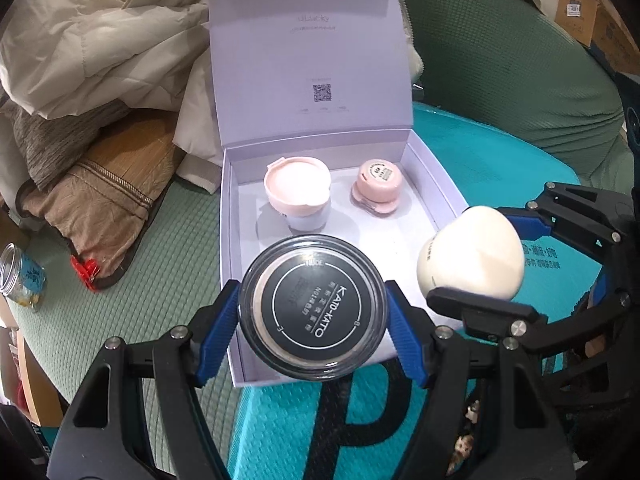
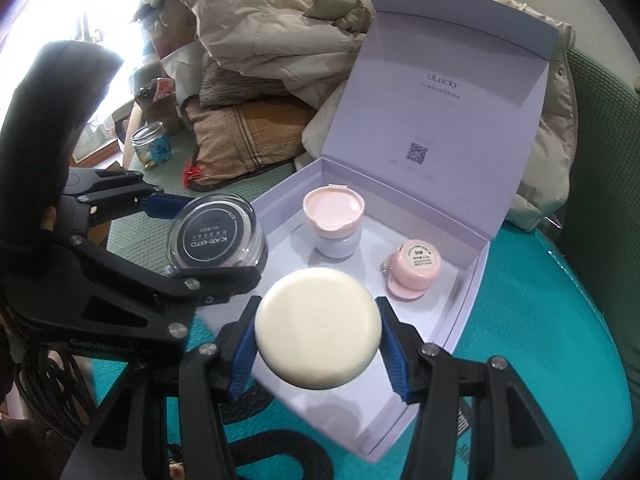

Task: Organize objects
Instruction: 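Lower the black-lidded tin with the left gripper while the right gripper lowers the white item into the box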

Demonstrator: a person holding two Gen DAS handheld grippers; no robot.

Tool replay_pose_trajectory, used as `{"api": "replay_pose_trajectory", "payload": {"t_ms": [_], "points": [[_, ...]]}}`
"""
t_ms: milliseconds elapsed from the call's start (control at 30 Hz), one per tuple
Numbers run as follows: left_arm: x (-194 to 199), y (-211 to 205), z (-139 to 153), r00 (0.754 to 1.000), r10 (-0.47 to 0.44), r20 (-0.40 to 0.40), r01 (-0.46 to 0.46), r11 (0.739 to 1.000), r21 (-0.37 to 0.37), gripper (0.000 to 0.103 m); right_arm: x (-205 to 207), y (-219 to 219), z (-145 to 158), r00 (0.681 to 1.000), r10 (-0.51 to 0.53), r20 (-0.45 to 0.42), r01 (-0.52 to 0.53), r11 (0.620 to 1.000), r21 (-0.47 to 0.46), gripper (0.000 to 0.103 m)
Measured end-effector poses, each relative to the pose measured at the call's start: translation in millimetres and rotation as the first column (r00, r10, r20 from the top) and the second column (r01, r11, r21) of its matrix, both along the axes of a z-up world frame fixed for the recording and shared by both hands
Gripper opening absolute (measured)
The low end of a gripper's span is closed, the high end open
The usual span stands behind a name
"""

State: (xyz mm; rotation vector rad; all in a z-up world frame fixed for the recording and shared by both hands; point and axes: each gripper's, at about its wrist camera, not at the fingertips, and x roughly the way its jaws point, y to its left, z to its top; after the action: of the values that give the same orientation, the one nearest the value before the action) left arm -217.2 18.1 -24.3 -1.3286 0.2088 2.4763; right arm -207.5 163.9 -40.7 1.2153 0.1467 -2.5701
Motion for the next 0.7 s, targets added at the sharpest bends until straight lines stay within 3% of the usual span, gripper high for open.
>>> {"api": "replay_pose_trajectory", "payload": {"t_ms": [233,700], "points": [[-20,1,-7,1.000,0.002,-0.004,-0.002,1.000,0.007,0.069,-18,13,-7,0.998,-0.054,-0.030,0.054,0.999,0.005,0.056],[-52,-14,-15,0.999,0.035,-0.012,-0.035,0.999,0.034,0.069,-52,16,-7,0.996,-0.058,-0.065,0.058,0.998,-0.008,0.056]]}}
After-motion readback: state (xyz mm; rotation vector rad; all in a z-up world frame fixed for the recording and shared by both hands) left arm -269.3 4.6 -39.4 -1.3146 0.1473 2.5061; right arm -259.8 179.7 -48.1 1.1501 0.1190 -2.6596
